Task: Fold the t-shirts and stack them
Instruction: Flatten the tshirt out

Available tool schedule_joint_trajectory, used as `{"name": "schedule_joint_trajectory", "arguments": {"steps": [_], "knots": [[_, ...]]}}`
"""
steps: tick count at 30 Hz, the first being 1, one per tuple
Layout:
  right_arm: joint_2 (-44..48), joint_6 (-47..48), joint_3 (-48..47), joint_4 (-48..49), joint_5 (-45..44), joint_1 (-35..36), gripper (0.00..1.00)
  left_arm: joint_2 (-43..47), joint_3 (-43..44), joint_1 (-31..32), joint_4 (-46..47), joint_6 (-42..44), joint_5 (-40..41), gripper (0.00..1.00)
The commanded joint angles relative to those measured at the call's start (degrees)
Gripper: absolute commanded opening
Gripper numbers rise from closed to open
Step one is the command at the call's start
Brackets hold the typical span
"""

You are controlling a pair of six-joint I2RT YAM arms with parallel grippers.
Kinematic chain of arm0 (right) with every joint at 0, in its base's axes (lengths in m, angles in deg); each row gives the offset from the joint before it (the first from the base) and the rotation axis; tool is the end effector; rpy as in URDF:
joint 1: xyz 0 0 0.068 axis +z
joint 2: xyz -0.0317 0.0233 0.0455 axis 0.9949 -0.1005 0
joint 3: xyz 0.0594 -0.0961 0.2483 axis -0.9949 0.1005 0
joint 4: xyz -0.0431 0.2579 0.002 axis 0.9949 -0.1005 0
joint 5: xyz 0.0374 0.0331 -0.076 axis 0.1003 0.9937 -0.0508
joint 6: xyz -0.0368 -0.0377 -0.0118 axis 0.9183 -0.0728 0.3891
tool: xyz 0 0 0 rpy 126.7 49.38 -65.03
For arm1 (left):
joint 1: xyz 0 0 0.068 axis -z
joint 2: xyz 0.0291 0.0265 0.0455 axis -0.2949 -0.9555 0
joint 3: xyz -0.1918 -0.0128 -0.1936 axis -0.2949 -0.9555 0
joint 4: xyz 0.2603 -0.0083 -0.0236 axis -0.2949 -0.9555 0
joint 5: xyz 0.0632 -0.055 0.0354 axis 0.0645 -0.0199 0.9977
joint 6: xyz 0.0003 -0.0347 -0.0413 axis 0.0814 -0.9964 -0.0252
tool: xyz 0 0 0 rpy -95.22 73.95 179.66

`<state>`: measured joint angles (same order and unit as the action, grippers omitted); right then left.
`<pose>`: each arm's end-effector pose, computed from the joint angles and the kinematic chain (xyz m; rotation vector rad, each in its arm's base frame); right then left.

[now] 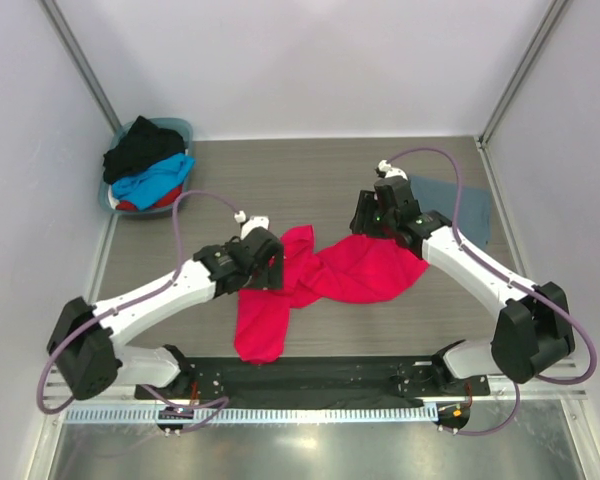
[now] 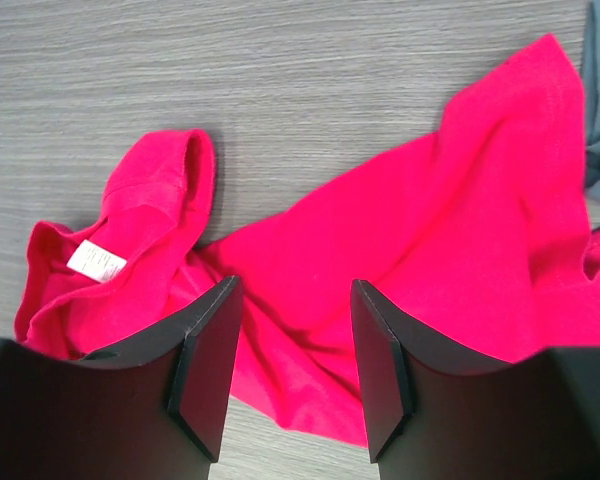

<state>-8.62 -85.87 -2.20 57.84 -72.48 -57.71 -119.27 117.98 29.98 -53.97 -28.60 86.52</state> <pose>0.2712 0.1317 0.2736 0.0635 2.3192 0.3747 0.1748 -0.1717 0.2429 0.0225 2.5335 -0.1914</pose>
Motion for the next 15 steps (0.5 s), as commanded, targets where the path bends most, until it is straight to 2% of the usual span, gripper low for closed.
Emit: {"name": "schedule_joint_trajectory", "arguments": {"steps": [1, 7, 11, 13, 14, 15], "knots": [[1.33, 0.85, 0.42, 2.01, 2.07, 0.28, 0.53, -6.64, 8.15, 0.15, -0.12, 2.49, 10.25, 0.84], [2.21, 0.86, 0.69, 2.01, 2.42, 0.28, 0.53, -18.76, 15.10, 0.06, -2.41, 4.43, 12.01, 0.71], [2.82, 0.94, 0.86, 2.01, 3.39, 0.37, 0.53, -22.21, 15.82, -1.69, -1.89, 4.69, 11.76, 0.62], [3.00, 0.94, 0.95, 2.09, 3.48, 0.28, 0.53, -22.04, 15.30, -3.70, -0.58, 5.48, 10.09, 0.44], [3.09, 1.03, 1.12, 2.09, 3.56, 0.28, 0.53, -20.90, 14.42, -4.50, -0.05, 5.75, 9.65, 0.19], [3.09, 1.12, 1.21, 2.09, 4.00, 0.37, 0.53, -20.02, 13.72, -6.25, 0.57, 5.92, 9.30, 0.06]]}}
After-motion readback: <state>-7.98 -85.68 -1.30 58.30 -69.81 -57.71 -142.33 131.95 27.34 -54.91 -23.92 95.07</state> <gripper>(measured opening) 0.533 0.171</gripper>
